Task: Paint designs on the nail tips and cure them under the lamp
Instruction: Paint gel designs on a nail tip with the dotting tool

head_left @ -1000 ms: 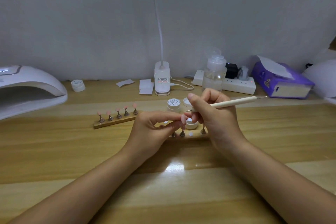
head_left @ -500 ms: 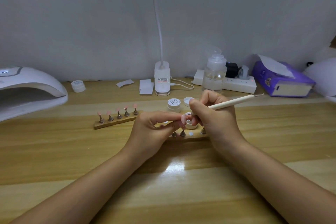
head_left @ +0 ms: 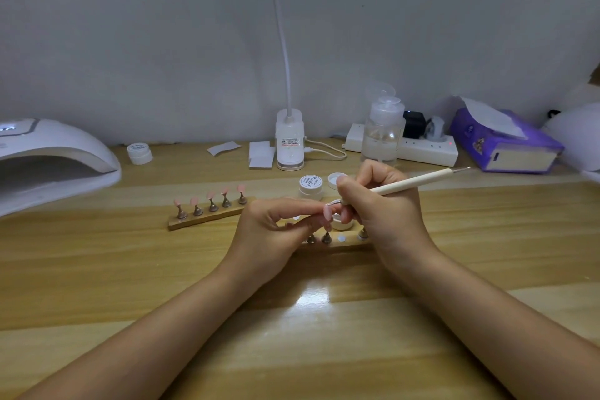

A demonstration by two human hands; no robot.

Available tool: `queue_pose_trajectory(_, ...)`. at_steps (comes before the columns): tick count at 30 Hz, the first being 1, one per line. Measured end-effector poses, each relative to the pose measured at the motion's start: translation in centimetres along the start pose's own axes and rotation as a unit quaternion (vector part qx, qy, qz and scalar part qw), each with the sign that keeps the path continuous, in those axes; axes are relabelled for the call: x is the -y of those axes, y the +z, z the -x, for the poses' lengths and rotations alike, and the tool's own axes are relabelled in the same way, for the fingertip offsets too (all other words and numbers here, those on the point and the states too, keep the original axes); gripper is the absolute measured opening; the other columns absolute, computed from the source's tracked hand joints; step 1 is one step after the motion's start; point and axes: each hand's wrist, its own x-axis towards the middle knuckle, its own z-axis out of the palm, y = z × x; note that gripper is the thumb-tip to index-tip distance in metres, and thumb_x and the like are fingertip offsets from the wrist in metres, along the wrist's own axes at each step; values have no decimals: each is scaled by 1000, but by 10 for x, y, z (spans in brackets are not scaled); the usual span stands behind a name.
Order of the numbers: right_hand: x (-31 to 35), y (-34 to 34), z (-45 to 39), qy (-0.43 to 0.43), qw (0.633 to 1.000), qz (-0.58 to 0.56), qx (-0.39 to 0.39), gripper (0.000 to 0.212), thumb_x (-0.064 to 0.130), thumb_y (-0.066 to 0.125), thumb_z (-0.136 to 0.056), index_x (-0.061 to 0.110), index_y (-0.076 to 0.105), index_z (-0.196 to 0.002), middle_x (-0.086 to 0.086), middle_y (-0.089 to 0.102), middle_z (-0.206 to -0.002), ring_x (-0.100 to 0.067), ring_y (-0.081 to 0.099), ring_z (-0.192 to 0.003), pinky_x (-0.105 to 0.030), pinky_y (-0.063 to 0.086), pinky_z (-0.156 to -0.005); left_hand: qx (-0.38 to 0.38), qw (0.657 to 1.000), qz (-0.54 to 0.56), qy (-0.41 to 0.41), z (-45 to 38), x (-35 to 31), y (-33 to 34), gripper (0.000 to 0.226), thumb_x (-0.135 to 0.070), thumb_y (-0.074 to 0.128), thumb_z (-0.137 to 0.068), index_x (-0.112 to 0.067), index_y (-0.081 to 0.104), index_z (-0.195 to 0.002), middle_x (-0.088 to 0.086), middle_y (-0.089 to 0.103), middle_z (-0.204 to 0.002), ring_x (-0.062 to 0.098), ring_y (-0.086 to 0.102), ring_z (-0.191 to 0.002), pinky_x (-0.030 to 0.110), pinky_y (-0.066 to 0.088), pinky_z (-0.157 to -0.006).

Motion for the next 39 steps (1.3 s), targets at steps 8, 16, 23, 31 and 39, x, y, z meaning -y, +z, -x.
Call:
queue_pose_trajectory(8,-1,0,-1,0,1000,-7,2,39,-5,59,-79,14,42,-50,1,50,-39,-9,51,-36,-17,43,-42,2,1000,12,1,-1,0,0,26,6,67,-74,-14,71,-90,-9,73,-83,10,69,-78,16,52,-69)
queue_pose_trajectory(16,-2,-1,-1,-2,1000,-5,6,42,-5,59,-79,17,43,-48,1,51,-39,-9,51,-35,-18,44,-42,4,1000,30,2,0,-1,1,26,11,65,-74,-6,71,-92,-8,73,-78,12,69,-76,15,52,-65)
queue_pose_trajectory(23,-3,-1,-2,0,1000,-5,6,43,-5,59,-79,19,45,-47,1,51,-39,-9,52,-36,-17,45,-42,2,999,37,1,0,-1,1,31,9,66,-74,-15,71,-92,-11,73,-82,11,69,-76,18,54,-64)
queue_pose_trajectory(31,-2,-1,-2,1,1000,1,12,47,-5,59,-79,22,48,-43,2,51,-39,-9,52,-36,-16,43,-42,1,999,36,-6,0,-1,1,27,10,65,-74,-11,72,-89,-7,73,-80,11,69,-76,18,54,-64)
queue_pose_trajectory(39,-3,-1,-3,1,1000,7,9,47,-3,59,-79,22,49,-42,2,51,-39,-8,52,-37,-16,44,-43,0,1000,23,0,-1,-4,1,27,11,65,-73,-7,70,-93,-1,72,-81,14,69,-75,21,55,-65)
